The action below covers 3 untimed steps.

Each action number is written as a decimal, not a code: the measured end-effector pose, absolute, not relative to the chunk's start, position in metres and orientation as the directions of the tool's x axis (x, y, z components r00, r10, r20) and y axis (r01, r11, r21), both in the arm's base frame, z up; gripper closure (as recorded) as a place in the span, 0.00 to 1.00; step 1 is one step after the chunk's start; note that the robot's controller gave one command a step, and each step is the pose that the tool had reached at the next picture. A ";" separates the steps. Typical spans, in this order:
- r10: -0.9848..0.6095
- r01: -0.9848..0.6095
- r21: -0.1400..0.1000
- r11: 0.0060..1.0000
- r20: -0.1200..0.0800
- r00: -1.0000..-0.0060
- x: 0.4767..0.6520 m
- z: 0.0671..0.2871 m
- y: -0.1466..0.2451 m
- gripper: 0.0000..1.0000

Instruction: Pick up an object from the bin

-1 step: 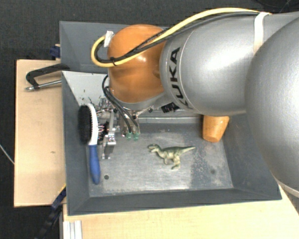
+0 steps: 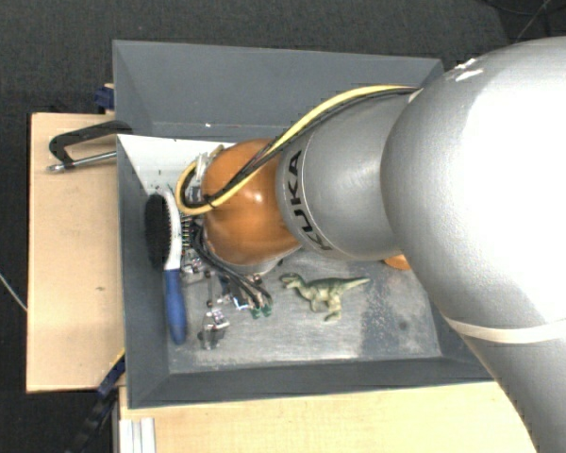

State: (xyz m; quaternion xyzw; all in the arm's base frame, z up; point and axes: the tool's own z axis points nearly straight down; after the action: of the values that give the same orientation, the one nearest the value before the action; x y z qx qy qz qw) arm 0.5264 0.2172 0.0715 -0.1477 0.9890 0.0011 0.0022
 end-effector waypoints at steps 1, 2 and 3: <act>-0.250 -0.250 -0.003 0.968 -0.006 -0.968 0.576 0.080 0.164 0.00; -0.322 -0.322 -0.002 0.947 -0.007 -0.947 0.589 0.083 0.108 0.00; -0.418 -0.418 -0.005 0.909 -0.011 -0.909 0.595 0.131 0.050 0.00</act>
Offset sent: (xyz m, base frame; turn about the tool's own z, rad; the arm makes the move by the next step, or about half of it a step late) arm 0.0454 -0.0490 0.0071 0.0369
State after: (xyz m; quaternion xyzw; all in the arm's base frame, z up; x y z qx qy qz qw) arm 0.5950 0.0497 0.1307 -0.2138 0.9769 -0.0012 0.0057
